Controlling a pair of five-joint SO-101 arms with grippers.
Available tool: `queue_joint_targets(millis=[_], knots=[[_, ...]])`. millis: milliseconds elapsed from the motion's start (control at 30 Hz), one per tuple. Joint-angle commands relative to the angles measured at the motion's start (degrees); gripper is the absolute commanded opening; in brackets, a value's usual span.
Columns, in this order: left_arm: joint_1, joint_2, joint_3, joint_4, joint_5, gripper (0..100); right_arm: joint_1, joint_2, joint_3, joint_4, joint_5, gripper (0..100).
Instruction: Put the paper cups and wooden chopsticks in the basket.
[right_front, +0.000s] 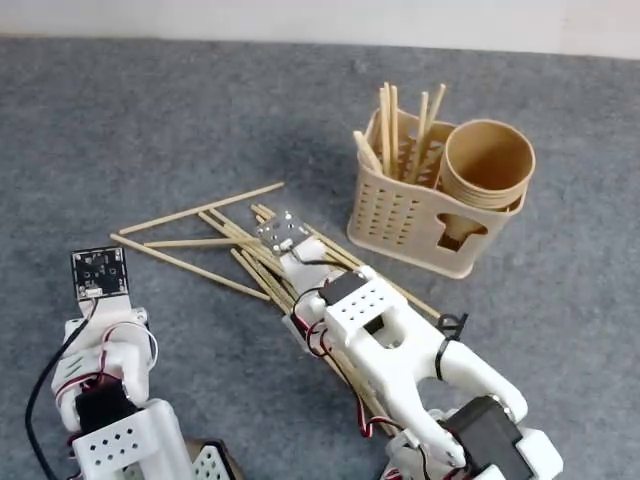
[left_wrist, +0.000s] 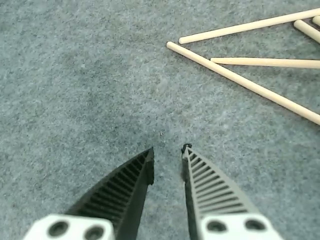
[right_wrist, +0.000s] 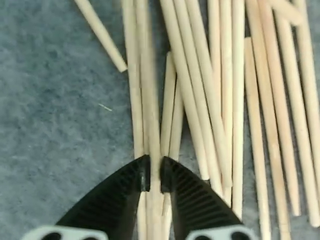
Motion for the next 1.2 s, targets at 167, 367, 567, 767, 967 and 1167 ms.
queue_joint_targets(millis=[167, 367, 567, 767, 967, 1167], knots=[[1.27, -0.48, -0.22, -0.62, 0.26, 11, 0.66, -0.48, -2.33, -0.84, 4.04, 0.5], [1.27, -0.48, -0.22, -0.62, 0.26, 11, 0.66, -3.56, -2.51, 4.00, 4.13, 0.5], [1.27, -0.48, -0.22, -0.62, 0.26, 11, 0.66, -14.90, -1.45, 4.97, 3.87, 0.5], [1.27, -0.48, -0.22, -0.70, 0.26, 11, 0.66, -26.42, 3.47, 5.58, 3.69, 0.5], [1.27, -0.48, -0.22, -0.70, 0.26, 11, 0.66, -39.43, 7.08, 5.49, -6.07, 0.5], [1.27, -0.48, -0.22, -0.70, 0.26, 11, 0.75, -50.77, 9.27, 5.32, -11.34, 0.5]])
